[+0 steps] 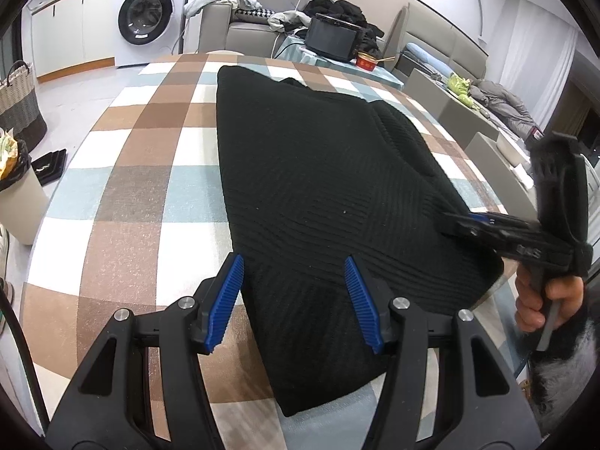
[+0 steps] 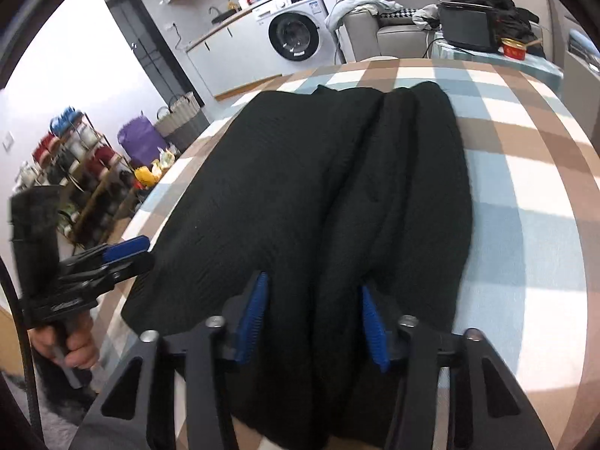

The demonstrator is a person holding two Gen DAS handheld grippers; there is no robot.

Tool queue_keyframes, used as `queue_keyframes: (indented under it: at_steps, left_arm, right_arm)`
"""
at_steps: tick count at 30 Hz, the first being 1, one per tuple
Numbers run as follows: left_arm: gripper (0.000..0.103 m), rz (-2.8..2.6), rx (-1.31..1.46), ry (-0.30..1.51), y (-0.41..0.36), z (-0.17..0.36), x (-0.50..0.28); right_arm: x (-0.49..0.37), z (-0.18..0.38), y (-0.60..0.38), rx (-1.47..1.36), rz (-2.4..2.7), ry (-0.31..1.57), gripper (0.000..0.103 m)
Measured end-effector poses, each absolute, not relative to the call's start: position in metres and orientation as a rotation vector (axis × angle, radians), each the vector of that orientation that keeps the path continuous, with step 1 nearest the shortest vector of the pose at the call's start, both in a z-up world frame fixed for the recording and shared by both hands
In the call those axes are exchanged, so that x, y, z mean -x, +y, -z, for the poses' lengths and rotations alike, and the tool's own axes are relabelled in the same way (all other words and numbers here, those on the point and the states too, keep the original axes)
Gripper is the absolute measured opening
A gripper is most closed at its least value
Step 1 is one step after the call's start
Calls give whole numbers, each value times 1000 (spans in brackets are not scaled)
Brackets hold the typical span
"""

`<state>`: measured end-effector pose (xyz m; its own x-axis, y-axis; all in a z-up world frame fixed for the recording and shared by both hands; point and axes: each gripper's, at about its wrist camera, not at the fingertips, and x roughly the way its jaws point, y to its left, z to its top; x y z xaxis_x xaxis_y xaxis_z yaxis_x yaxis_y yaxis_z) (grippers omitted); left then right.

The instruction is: Fold small clothes

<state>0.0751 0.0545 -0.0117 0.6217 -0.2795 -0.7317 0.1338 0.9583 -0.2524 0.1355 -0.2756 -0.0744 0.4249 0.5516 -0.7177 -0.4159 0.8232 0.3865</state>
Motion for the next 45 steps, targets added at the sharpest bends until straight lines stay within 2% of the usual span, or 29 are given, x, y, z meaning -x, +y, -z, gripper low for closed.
queue_keyframes:
  at_steps: [7,14,19,22,23,25,27,30,33,38,42,44,45]
  left_arm:
    - [54,266,171,826,50,-4,-69]
    - [54,292,176,888,37,15,-74]
    - [55,306,155,894,30,19,-75]
    - [55,307,168,895,30,21,-78]
    - [55,305,175,901,29,24,-79]
    - [55,314,182,909,28,25,-80]
    - [55,320,171,915,27,27,-81]
    - [55,323,156,917,25,28,-85]
    - [55,323,160,919,26,28,-89]
    - [55,297,141,911,29,26,-86]
    - [55,274,146,908,35,24,-83]
    - [55,271,155,908,38,24,-84]
    - [55,271,158,908,39,24,-83]
  right_arm:
    - [-128,15,-293,-77,-517,809,11]
    - [-123,61,-325,-80,-395,918,11]
    - [-116,33,-325,-43,-401,823,11]
    - [-128,44,-319,5,-360,861,11]
    - [-136,58,-320,22,-343,920,13]
    - [-141,68,-325,15,-357,961,23]
    - [-145,59,-336,-36,-385,957,40]
    - [-164,40,-347,-74,-384,930,48]
    - [-203,33,-339,-61,-385,921,52]
    - [-267,40,-313,-78,-370,916,51]
    - [-270,36,-298,-34,-455,875,50]
    - [-277,47,-296,-33,-471,939,49]
    - [-279,53,-297,-30,-468,968,45]
